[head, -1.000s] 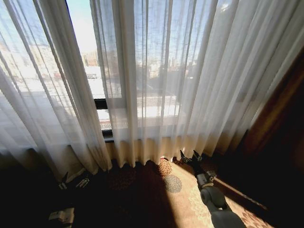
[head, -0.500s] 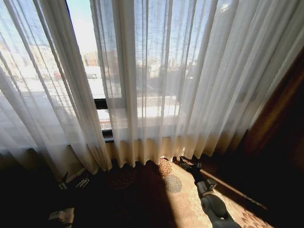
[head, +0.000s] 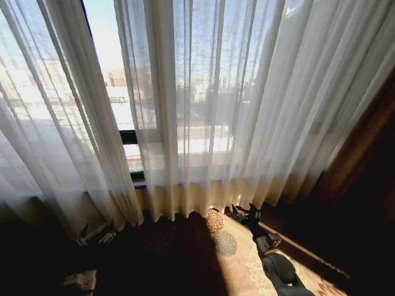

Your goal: Open the curtains by pulling them apart, changing their state from closed to fully open.

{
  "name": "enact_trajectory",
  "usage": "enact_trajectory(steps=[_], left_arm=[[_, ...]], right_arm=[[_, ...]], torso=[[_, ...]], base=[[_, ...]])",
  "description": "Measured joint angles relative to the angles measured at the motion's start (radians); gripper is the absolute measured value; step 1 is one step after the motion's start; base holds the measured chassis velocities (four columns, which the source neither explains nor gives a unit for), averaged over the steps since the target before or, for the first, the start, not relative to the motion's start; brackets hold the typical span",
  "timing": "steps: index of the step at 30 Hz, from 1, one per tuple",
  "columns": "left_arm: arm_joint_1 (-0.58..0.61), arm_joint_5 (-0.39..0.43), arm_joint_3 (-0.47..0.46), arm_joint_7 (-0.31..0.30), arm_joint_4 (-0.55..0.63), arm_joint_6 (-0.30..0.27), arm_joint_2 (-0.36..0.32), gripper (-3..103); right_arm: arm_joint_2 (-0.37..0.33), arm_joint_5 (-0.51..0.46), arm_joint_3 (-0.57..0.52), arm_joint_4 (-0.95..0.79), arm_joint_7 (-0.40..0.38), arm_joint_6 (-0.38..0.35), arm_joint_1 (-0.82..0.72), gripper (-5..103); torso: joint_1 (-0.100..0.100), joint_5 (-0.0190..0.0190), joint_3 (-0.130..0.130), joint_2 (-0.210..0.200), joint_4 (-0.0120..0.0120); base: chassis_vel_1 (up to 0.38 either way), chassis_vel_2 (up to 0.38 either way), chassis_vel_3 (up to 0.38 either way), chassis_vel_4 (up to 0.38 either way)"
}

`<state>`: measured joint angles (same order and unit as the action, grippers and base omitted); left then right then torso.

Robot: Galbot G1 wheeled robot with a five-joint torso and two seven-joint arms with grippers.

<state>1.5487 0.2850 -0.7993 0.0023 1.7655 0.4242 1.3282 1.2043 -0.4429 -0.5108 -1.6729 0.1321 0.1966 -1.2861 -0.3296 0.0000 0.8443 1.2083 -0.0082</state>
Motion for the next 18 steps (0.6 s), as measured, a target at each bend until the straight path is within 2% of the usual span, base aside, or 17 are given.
enact_trajectory(steps=[8,14,15,18], left_arm=[[0.0,0.0,0.0,0.0,0.0,0.0,0.0,100],[0.0,0.0,0.0,0.0,0.0,0.0,0.0,100],[0.0,0.0,0.0,0.0,0.0,0.0,0.0,100],[0.0,0.0,0.0,0.0,0.0,0.0,0.0,100]], right_arm=[[0.003,0.012,0.007,-0.009,0.017,0.001,-0.004,100],[0.005,0.013,0.013,-0.004,0.025,0.001,0.003,100],[0.005,0.007,0.018,0.005,0.038,0.009,0.007,100],[0.008,0.008,0.024,0.007,0.025,0.014,0.014,100]], torso=[[-0.001,0.0001,0.0,0.0,0.0002],[0.0,-0.0009,0.0,0.0,0.0005],[0.0,0.0007,0.0,0.0,0.0],[0.0,-0.0003,0.0,0.0,0.0003]], base=[[-0.283,0.313,0.29,-0.302],[-0.305,0.385,0.336,-0.4],[-0.229,0.442,0.202,-0.441],[-0.275,0.402,0.248,-0.406]])
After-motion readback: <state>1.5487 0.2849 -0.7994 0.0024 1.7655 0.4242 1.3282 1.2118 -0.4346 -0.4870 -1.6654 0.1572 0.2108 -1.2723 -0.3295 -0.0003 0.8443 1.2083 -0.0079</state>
